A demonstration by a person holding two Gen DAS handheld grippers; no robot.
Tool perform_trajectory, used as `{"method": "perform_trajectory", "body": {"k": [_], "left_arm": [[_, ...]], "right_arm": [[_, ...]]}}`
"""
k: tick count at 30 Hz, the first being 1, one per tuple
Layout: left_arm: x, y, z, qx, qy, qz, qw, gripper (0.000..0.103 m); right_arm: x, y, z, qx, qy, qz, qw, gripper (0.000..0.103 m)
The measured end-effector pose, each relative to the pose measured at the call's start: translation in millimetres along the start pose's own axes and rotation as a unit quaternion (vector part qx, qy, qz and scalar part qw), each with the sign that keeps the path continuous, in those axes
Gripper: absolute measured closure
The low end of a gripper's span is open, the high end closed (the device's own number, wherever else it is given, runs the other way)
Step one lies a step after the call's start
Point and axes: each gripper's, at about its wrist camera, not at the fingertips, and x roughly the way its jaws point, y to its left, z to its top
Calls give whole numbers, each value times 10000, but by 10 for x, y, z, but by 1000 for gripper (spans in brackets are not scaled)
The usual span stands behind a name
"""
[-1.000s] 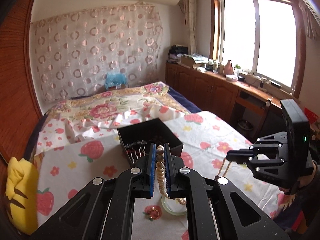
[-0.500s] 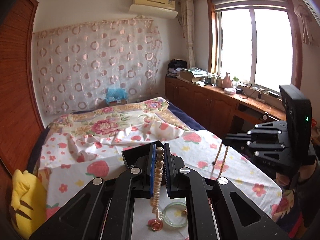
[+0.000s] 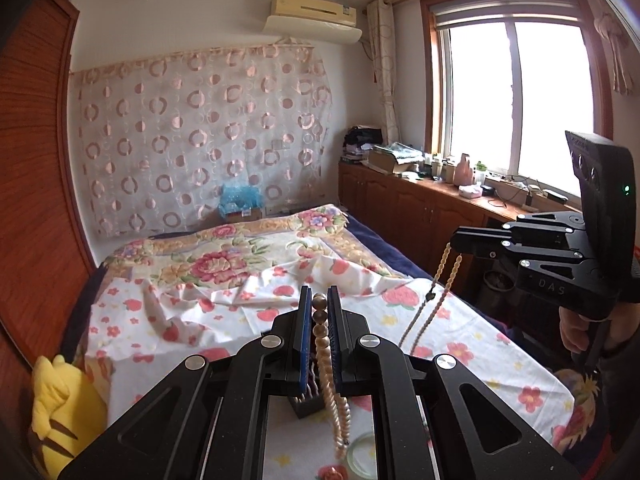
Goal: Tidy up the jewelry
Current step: 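Carry the pearl necklace over the black box and lower it in with the left gripper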
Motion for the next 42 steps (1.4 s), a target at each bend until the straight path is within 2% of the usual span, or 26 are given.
{"method": "perform_trajectory", "body": {"k": [9,15,24,28,36,42], "left_arm": [[179,109,267,-8,-28,-27,10000,96],[353,132,387,-10,128,-121,9998,96],[503,172,629,-7,180,-348,9992,96],[626,197,542,-68,357,-431,9984,96],[1038,281,-11,-391,1098,-599,9914,96],[1195,308,-331,-496,1390,-582,9873,96]], "right_arm": [[186,-109,313,131,-146,347,9992,98],[311,-123,503,118,-149,494,9986,98],[603,-173,683,95,17,649,9978,98],[797,-196,633,166,175,717,9971,98],[1239,-199,352,300,636,866,9938,98],[1621,-110,13,463,1064,1021,9880,98]]}}
